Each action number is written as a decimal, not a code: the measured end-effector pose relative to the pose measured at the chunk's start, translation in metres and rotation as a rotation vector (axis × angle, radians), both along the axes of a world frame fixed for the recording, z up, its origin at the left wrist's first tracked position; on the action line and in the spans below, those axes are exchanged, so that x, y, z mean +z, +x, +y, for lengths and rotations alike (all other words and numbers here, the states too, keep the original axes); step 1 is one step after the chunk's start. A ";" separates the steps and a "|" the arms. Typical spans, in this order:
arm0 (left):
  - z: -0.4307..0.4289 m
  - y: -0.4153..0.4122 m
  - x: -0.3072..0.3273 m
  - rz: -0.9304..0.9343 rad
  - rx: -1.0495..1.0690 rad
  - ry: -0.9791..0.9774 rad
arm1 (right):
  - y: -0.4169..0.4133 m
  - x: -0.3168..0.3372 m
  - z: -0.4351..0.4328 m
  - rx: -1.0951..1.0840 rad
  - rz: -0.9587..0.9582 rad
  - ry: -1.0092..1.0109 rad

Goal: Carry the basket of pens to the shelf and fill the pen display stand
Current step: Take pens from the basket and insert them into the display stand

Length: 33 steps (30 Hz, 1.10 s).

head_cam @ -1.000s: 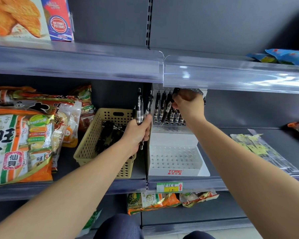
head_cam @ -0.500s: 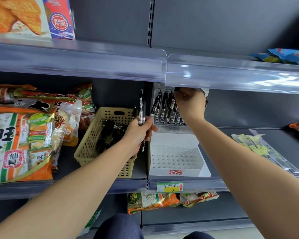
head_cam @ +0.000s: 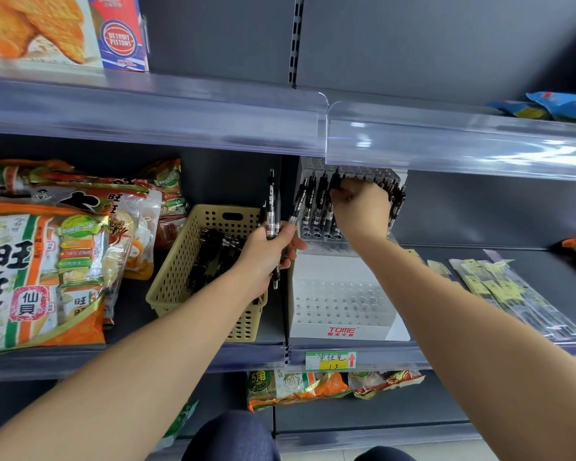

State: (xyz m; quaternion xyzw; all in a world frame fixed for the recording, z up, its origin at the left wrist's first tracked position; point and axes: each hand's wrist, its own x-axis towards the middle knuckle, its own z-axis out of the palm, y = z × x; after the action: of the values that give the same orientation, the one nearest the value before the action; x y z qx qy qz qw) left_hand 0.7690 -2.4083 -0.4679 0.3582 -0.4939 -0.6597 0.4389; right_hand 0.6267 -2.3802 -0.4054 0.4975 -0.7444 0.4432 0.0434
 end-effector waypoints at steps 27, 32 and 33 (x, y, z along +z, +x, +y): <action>0.000 0.002 0.006 -0.022 0.010 0.011 | -0.005 -0.006 -0.004 -0.085 0.080 0.213; 0.003 0.002 0.008 -0.010 0.002 0.017 | -0.005 -0.010 -0.004 -0.089 0.072 0.206; 0.004 0.002 0.009 -0.006 -0.001 0.018 | -0.006 -0.011 -0.004 -0.087 0.064 0.200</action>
State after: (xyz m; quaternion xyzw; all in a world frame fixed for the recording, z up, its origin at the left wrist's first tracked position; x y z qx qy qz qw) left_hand 0.7714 -2.4044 -0.4590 0.3636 -0.4894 -0.6635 0.4337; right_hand 0.6209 -2.3845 -0.4162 0.4805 -0.8040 0.3483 0.0363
